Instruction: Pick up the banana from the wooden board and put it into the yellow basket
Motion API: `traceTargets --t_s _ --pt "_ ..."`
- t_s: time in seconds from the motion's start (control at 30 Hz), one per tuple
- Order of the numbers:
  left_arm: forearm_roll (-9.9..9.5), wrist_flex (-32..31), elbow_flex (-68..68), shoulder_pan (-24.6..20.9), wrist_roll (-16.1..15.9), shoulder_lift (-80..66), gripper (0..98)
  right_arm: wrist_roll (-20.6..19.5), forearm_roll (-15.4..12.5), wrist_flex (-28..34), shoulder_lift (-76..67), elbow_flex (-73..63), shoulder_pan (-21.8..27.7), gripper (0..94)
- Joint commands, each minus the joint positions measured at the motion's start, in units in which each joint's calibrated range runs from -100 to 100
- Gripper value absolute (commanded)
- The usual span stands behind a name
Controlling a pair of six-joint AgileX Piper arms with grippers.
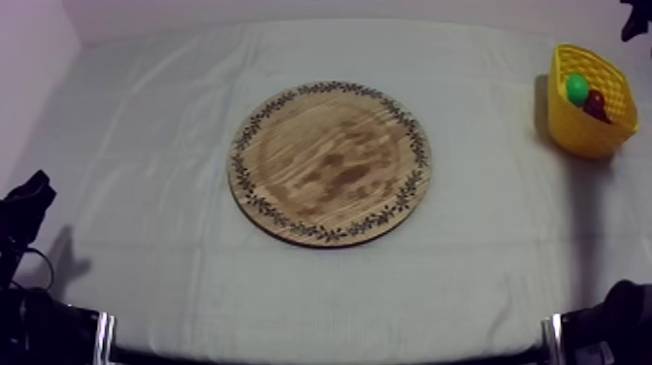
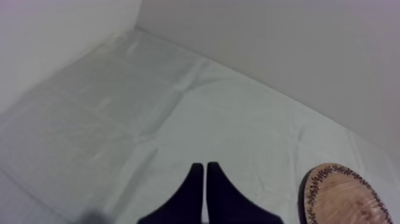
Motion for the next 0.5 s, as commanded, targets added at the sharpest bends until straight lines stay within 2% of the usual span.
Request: traceTargets --t_s 0.0,0.1,0.27,0.37,0.47 --pt "-0.02 0.00 0.00 -0.01 -0.02 0.04 0.1 1.51 -1.32 -0.74 -12.07 4.72 -0.54 40.6" --pt "-0.02 0.00 0.00 -0.01 0.01 0.04 0.1 2.50 -2.66 -3.15 -19.52 9.16 -1.03 33.7" --pt "-0.02 0.00 0.00 -0.01 -0.01 0.04 0.1 4.66 -5.34 -11.84 -32.03 20.15 -0.99 20.2" --pt "-0.02 0.00 0.00 -0.01 -0.01 0.04 0.1 5.39 -5.81 -15.29 -38.95 27.23 -1.94 10.1" --pt "-0.02 0.00 0.00 -0.01 -0.02 0.04 0.1 5.51 -5.82 -17.76 -45.39 34.25 -3.46 3.9"
